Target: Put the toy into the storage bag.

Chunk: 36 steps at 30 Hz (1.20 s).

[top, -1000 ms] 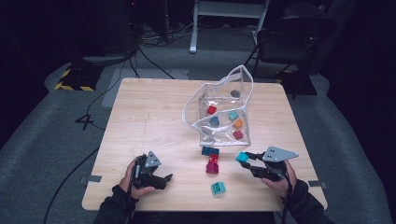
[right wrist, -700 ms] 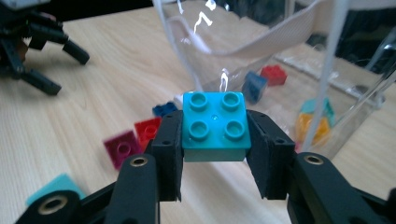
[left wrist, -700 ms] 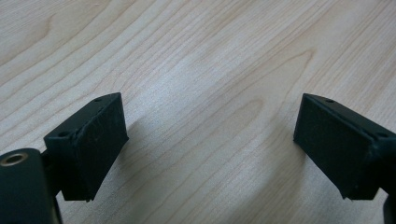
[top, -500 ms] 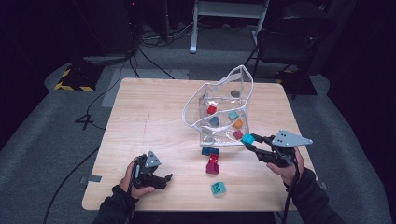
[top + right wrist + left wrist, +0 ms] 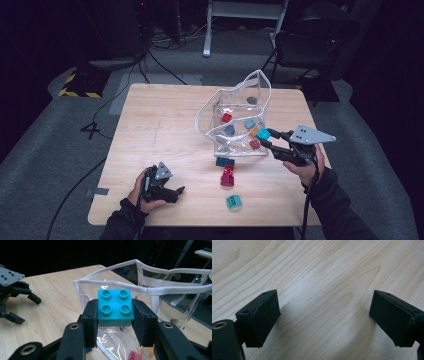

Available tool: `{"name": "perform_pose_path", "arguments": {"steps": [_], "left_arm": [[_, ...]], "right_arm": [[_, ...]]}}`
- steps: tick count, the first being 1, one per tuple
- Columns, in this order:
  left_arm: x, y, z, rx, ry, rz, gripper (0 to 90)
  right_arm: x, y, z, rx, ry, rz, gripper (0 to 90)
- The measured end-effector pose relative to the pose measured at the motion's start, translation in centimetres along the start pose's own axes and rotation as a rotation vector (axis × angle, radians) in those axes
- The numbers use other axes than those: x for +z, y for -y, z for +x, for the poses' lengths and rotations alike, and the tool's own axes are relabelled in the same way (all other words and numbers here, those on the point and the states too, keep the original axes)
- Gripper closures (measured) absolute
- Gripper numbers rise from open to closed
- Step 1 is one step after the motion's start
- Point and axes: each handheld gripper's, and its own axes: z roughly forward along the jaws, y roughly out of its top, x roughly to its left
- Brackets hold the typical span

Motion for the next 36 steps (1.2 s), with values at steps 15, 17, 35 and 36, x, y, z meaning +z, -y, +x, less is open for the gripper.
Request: {"name": "perform_pose_path", "arguments": {"steps": [15, 17, 35, 36], "left_arm": [[0.0, 0.0, 0.0, 0.0, 0.0, 0.0, 9.8], [0.0, 0.0, 0.0, 0.0, 0.0, 0.0, 9.8], [0.0, 0.0, 0.0, 0.0, 0.0, 0.0, 9.8], [0.0, 0.0, 0.0, 0.0, 0.0, 0.0, 9.8]], "right_arm": [[0.9, -3.0, -1.0, 0.0, 0.025, -0.027, 59.6], [1.1, -3.4, -1.3, 0.009, 0.024, -0.03, 59.5], [3.6, -7.1, -2.6, 0.001, 0.104, -0.022, 59.5], [3.7, -7.2, -2.7, 0.004, 0.104, -0.023, 59.6]]}}
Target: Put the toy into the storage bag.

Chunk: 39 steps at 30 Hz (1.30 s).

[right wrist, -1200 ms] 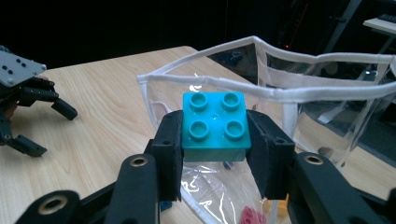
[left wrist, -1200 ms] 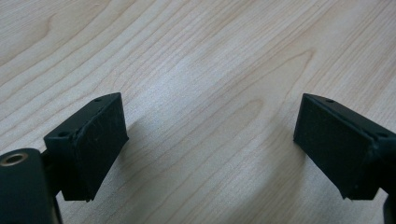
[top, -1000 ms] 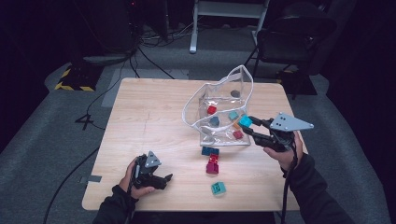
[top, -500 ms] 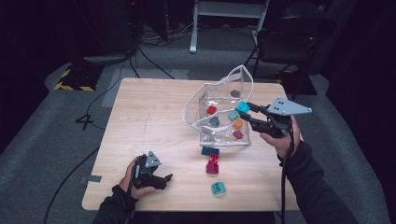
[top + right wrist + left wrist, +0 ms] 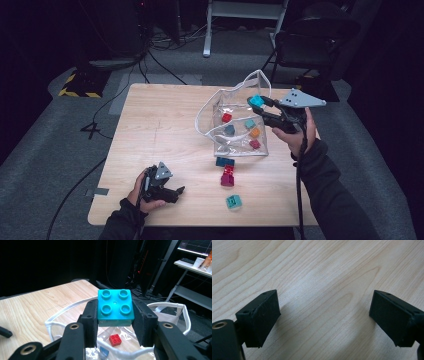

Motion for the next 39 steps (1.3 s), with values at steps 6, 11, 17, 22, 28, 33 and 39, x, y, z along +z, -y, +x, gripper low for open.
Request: {"name": "perform_pose_path", "arguments": {"steps": [6, 11, 17, 22, 28, 33, 39], "left_arm": [[0.0, 0.0, 0.0, 0.0, 0.0, 0.0, 9.8], [0.0, 0.0, 0.0, 0.0, 0.0, 0.0, 9.8], [0.0, 0.0, 0.0, 0.0, 0.0, 0.0, 9.8], [0.0, 0.0, 0.0, 0.0, 0.001, 0.0, 9.8], [0.0, 0.0, 0.0, -0.001, 0.0, 0.0, 9.8], [0.0, 0.0, 0.0, 0.0, 0.0, 0.0, 9.8], [0.0, 0.0, 0.0, 0.0, 0.0, 0.0, 9.8]], "right_arm": [[0.7, -0.1, -0.7, 0.026, 0.018, -0.001, 59.5], [1.3, 0.1, -1.2, 0.041, 0.034, 0.015, 59.5], [1.9, 0.5, -1.9, 0.076, 0.043, 0.024, 59.5], [2.7, 0.7, -2.1, 0.084, 0.058, 0.042, 59.4], [3.3, 0.8, -2.0, 0.088, 0.054, 0.066, 55.2], [2.7, 0.8, -1.9, 0.074, 0.051, 0.055, 50.8], [1.7, 0.6, -1.6, 0.057, 0.044, 0.038, 45.3]]}}
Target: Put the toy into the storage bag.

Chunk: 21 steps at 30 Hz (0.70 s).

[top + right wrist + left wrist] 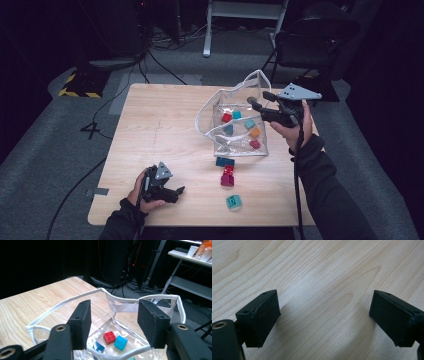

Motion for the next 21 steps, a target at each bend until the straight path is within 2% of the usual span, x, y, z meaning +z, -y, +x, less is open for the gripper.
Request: {"name": "perform_pose_path", "arguments": {"steps": [7, 10, 13, 21], "left_arm": [[0.0, 0.0, 0.0, 0.0, 0.0, 0.0, 9.8], [0.0, 0.0, 0.0, 0.0, 0.0, 0.0, 9.8], [0.0, 0.0, 0.0, 0.0, 0.0, 0.0, 9.8], [0.0, 0.0, 0.0, 0.0, 0.0, 0.0, 9.8]], "right_arm": [[-1.6, 0.0, 0.8, -0.03, -0.014, -0.02, 41.7], [-2.5, 0.4, 1.5, -0.057, -0.032, -0.02, 40.8], [-3.2, 0.9, 2.1, -0.08, -0.05, -0.018, 40.3], [-4.5, 3.1, 3.8, -0.103, -0.101, -0.014, 39.7]]}}
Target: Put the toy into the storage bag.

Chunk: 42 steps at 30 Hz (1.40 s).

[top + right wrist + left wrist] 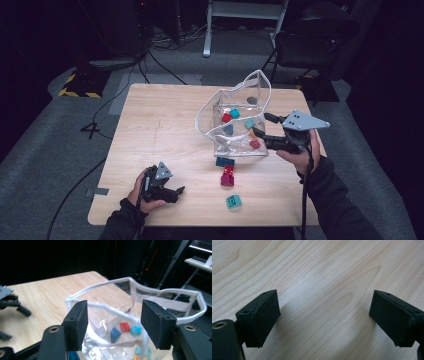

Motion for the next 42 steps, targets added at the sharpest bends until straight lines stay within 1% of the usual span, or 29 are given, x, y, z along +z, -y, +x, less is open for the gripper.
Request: {"name": "perform_pose_path", "arguments": {"steps": [4, 5, 8, 12, 15, 17, 19, 20, 22, 25, 27, 28, 29, 31, 34, 38, 42], "left_arm": [[0.0, 0.0, 0.0, 0.0, 0.0, 0.0, 9.8], [0.0, 0.0, 0.0, 0.0, 0.0, 0.0, 9.8], [0.0, 0.0, 0.0, -0.001, 0.0, -0.001, 9.8], [0.0, 0.0, 0.0, 0.0, 0.0, 0.0, 9.8], [0.0, 0.0, 0.0, 0.0, 0.0, 0.0, 9.8], [0.0, 0.0, 0.0, 0.0, 0.0, 0.0, 9.8], [0.0, 0.0, 0.0, 0.0, 0.0, 0.0, 9.8], [0.0, 0.0, 0.0, -0.001, -0.001, 0.0, 9.8], [0.0, 0.0, 0.0, 0.0, 0.0, 0.0, 9.8], [0.0, 0.0, 0.0, 0.0, 0.0, 0.0, 9.8], [0.0, 0.0, 0.0, 0.0, 0.0, 0.0, 9.8], [0.0, 0.0, 0.0, 0.0, 0.0, 0.0, 9.8], [0.0, 0.0, 0.0, 0.0, 0.0, 0.0, 9.8], [0.0, 0.0, 0.0, 0.0, 0.0, 0.0, 9.8], [0.0, 0.0, 0.0, 0.0, 0.0, 0.0, 9.8], [0.0, 0.0, 0.0, 0.0, 0.0, 0.0, 9.8], [0.0, 0.0, 0.0, 0.0, 0.0, 0.0, 9.8]], "right_arm": [[-0.2, 1.5, 1.0, 0.002, -0.039, 0.015, 40.6], [-0.2, 2.0, 1.3, 0.002, -0.051, 0.024, 41.2], [0.0, 3.5, 2.3, -0.016, -0.072, 0.056, 41.4], [0.5, 5.4, 3.6, -0.025, -0.115, 0.099, 43.0], [1.1, 6.8, 4.5, -0.031, -0.176, 0.123, 43.5], [1.7, 7.8, 5.1, -0.035, -0.227, 0.145, 43.4], [2.4, 8.7, 5.6, -0.04, -0.256, 0.17, 43.2], [2.7, 9.1, 5.8, -0.034, -0.271, 0.178, 43.3], [3.3, 9.9, 6.0, -0.018, -0.322, 0.181, 44.3], [4.2, 11.0, 6.4, -0.033, -0.357, 0.227, 47.5], [4.7, 11.6, 6.4, -0.013, -0.374, 0.248, 50.3], [5.0, 11.9, 6.5, -0.003, -0.397, 0.26, 51.0], [5.2, 12.3, 6.6, -0.003, -0.407, 0.272, 51.1], [5.7, 12.8, 6.9, -0.013, -0.415, 0.297, 50.4], [6.4, 13.3, 7.2, -0.017, -0.422, 0.319, 49.5], [7.1, 13.6, 7.4, -0.013, -0.434, 0.329, 48.7], [7.9, 13.9, 7.6, 0.011, -0.443, 0.328, 48.2]]}}
